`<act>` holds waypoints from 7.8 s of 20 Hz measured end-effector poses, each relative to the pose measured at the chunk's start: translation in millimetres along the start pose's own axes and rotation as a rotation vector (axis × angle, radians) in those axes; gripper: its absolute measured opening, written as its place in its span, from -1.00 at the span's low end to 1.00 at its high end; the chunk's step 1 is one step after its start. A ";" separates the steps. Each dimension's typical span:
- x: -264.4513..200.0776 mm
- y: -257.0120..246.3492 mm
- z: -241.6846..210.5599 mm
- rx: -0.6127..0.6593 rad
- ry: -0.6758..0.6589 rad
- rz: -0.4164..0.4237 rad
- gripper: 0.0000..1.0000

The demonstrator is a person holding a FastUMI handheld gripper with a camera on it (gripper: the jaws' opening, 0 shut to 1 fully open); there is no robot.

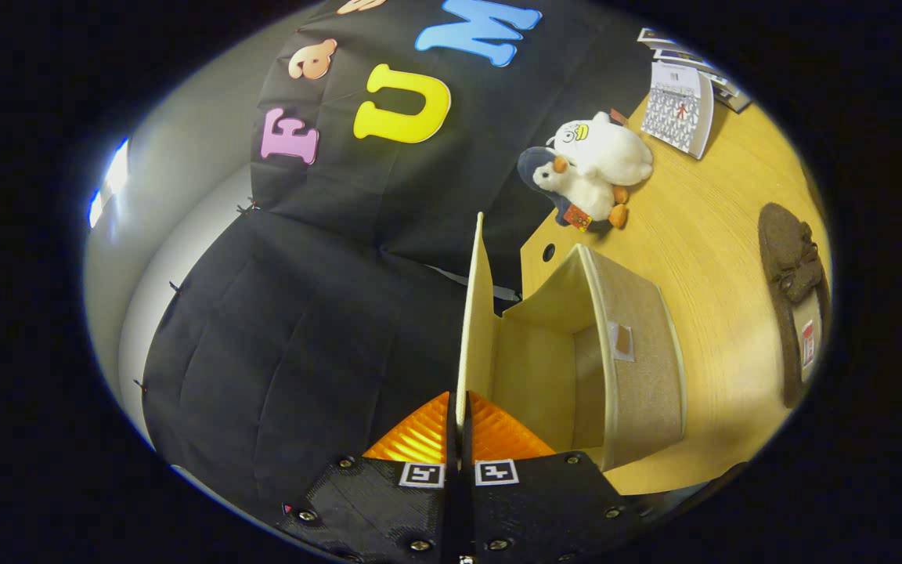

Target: Open the storage box then place both shoes into the box .Put the left shoe in first, then the right shoe, with the right side of both shoes facing outward in a uniform manner.

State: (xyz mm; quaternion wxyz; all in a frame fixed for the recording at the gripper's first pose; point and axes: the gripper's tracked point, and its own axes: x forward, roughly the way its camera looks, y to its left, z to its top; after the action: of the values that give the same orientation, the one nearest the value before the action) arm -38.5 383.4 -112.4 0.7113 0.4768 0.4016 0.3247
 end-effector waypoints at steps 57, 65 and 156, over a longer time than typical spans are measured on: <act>-138.8 -107.8 140.3 -0.830 -0.334 -0.598 0.95; -150.4 -212.2 128.5 -0.786 -0.194 -0.727 0.95; 79.4 -52.7 14.7 -0.506 -0.035 -0.406 0.95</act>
State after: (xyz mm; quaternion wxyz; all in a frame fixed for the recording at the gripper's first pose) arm 15.7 426.7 -179.5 0.8642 0.2005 0.3827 0.2578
